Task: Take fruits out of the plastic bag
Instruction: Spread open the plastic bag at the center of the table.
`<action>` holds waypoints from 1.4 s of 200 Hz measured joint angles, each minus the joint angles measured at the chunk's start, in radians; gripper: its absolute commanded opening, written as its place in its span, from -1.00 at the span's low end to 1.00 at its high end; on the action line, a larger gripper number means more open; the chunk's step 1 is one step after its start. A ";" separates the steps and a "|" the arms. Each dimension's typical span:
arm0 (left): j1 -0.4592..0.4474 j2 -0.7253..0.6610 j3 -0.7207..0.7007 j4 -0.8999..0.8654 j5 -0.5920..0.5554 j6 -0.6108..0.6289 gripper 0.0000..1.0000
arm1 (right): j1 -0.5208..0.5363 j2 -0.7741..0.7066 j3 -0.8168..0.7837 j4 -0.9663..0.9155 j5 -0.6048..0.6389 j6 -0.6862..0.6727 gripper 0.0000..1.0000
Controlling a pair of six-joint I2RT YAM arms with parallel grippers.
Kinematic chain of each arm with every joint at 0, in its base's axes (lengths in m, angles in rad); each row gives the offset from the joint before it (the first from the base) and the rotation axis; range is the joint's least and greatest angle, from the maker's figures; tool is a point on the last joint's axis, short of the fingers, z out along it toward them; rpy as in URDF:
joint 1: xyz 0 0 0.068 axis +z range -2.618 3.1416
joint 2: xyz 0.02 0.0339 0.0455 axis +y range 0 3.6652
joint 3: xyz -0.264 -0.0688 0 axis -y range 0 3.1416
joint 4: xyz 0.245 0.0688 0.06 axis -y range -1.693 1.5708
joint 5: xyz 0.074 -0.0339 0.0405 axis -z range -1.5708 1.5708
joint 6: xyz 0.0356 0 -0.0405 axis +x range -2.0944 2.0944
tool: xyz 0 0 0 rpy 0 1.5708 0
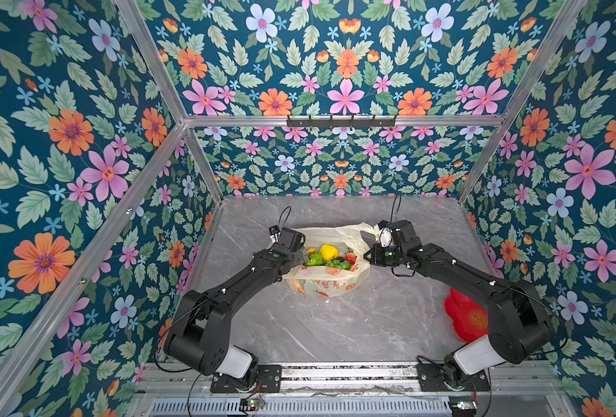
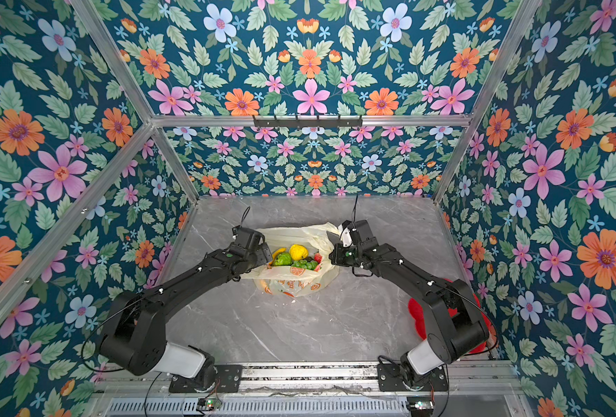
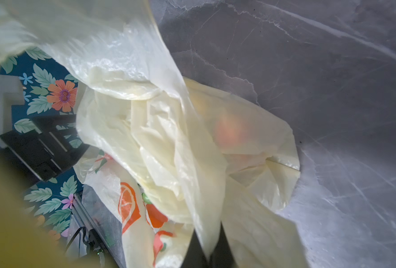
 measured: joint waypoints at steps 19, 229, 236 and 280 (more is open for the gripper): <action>-0.002 0.018 -0.015 0.010 0.007 -0.003 0.58 | 0.001 -0.007 -0.006 0.006 0.001 -0.003 -1.00; 0.029 -0.318 -0.313 0.524 0.174 0.079 -1.00 | -0.111 0.326 0.352 0.127 -0.137 0.184 -1.00; 0.026 -0.328 -0.336 0.542 0.188 0.079 -1.00 | -0.110 0.313 0.329 0.127 -0.135 0.179 -1.00; -0.005 -0.375 -0.499 0.570 0.230 0.074 -1.00 | -0.110 0.247 0.194 0.122 -0.105 0.169 -1.00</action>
